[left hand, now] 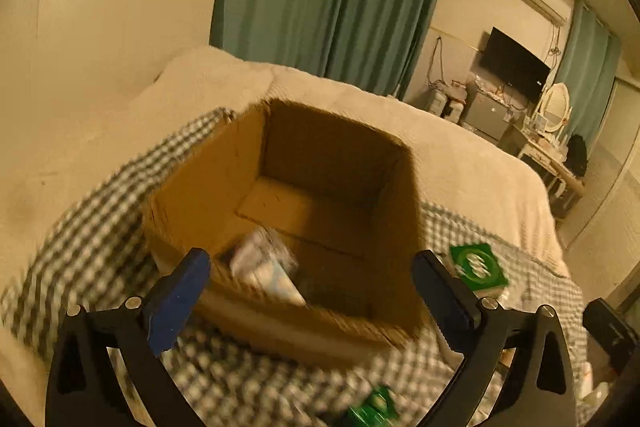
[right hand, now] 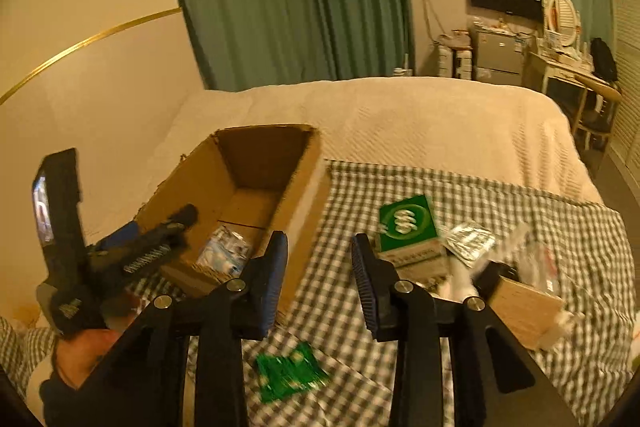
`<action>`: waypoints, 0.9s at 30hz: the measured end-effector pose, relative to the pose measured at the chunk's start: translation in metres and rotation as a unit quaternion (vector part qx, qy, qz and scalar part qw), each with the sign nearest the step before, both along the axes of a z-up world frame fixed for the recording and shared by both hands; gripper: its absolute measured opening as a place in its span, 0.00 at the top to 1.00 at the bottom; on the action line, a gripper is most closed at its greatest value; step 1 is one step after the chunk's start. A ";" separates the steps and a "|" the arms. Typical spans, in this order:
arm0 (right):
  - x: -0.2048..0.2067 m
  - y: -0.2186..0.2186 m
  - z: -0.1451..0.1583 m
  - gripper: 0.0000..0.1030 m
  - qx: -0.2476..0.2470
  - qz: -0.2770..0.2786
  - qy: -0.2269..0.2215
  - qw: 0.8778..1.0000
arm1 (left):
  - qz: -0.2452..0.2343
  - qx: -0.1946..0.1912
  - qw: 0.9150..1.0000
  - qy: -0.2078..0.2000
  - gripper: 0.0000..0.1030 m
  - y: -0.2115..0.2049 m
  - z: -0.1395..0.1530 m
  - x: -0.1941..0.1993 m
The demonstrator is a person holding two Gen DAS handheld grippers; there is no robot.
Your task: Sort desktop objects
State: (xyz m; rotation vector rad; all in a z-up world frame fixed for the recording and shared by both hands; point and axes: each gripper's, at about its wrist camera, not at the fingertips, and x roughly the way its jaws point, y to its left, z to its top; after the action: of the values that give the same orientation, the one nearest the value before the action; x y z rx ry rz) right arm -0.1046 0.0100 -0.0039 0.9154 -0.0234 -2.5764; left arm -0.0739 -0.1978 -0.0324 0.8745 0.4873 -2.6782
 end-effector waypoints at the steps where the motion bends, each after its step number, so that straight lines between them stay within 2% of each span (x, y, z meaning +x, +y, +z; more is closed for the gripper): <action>1: 0.006 0.007 0.001 0.68 0.001 -0.006 0.001 1.000 | -0.004 0.003 1.000 0.000 0.00 0.011 0.000 0.008; 5: 0.028 0.040 0.005 0.60 0.003 -0.035 0.002 0.999 | -0.033 0.006 0.999 -0.018 0.00 0.052 -0.015 0.027; 10: 0.055 0.084 -0.005 0.55 0.025 -0.082 0.007 0.996 | -0.060 0.010 0.996 -0.066 0.00 0.097 -0.064 0.041; 11: 0.060 0.094 -0.011 0.53 0.026 -0.094 0.004 0.995 | -0.060 0.008 0.995 -0.077 0.00 0.104 -0.072 0.040; 13: 0.068 0.112 -0.025 0.39 0.029 -0.125 0.002 0.992 | -0.065 0.004 0.993 -0.100 0.00 0.115 -0.093 0.037; 18: 0.075 0.143 -0.072 0.39 0.028 -0.190 -0.019 0.981 | -0.069 0.000 0.985 -0.155 0.00 0.131 -0.131 0.024; 19: 0.074 0.148 -0.079 0.39 0.024 -0.199 -0.026 0.979 | -0.067 0.000 0.985 -0.161 0.04 0.130 -0.136 0.021; 21: 0.069 0.160 -0.092 0.39 0.014 -0.218 -0.042 0.975 | -0.079 0.006 0.982 -0.172 0.25 0.134 -0.144 0.014; 23: 0.066 0.170 -0.102 0.39 0.013 -0.236 -0.050 0.970 | -0.097 0.009 0.979 -0.178 0.65 0.141 -0.149 0.008; 24: 0.066 0.173 -0.106 0.39 0.012 -0.244 -0.052 0.968 | -0.115 0.020 0.976 -0.181 0.70 0.148 -0.153 0.004; 27: 0.061 0.184 -0.119 0.39 0.000 -0.265 -0.066 0.962 | -0.137 0.017 0.977 -0.162 0.74 0.165 -0.149 0.001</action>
State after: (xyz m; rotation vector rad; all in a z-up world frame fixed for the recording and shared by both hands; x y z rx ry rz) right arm -0.0435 0.1943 -0.1225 1.2139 -0.3525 -2.9859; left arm -0.0733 -0.0325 -0.1810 1.4528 0.3570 -2.6886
